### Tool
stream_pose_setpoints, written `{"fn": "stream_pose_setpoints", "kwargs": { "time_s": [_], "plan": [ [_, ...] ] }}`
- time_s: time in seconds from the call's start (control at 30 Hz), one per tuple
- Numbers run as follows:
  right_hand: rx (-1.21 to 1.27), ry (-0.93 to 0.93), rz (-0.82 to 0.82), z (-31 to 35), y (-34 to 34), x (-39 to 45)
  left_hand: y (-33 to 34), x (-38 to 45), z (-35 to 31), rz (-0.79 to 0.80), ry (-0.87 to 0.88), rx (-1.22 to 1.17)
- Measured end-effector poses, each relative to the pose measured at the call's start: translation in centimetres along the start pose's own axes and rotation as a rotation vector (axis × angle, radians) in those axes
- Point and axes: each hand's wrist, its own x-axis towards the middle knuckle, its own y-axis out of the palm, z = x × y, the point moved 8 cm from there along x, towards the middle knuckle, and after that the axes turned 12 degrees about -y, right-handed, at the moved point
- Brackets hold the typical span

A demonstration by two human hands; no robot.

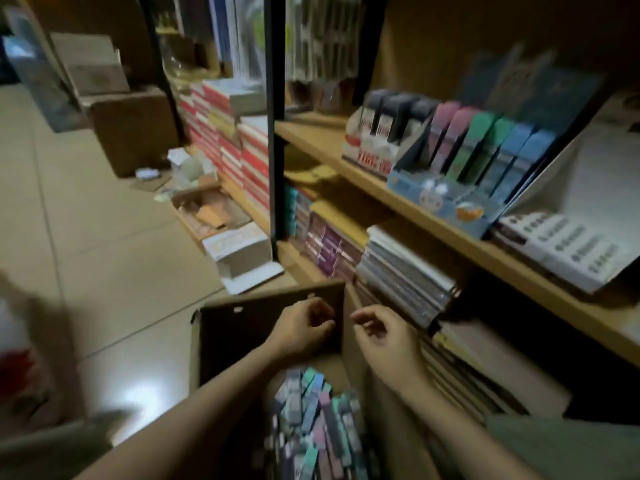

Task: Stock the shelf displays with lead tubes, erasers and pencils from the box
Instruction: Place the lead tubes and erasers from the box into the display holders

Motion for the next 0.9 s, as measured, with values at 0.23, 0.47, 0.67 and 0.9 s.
{"fn": "stream_pose_setpoints", "kwargs": {
  "time_s": [0.23, 0.47, 0.67, 0.9],
  "plan": [
    [-0.072, 0.420, 0.631, -11.8, 12.0, -9.6, 8.7, -7.1, 18.4, -0.003, -0.617, -0.120],
    [-0.260, 0.460, 0.784, -15.1, 14.2, -11.0, 15.2, -7.8, 22.1, 0.116, -0.801, -0.120],
    [-0.275, 0.465, 0.694, -16.7, 15.6, -10.0, 17.6, -6.7, 22.8, 0.133, -0.745, 0.037],
    [-0.383, 0.382, 0.676, -17.1, 17.8, -8.6, 16.2, -5.3, 24.1, -0.075, -0.722, -0.091]
  ]
}}
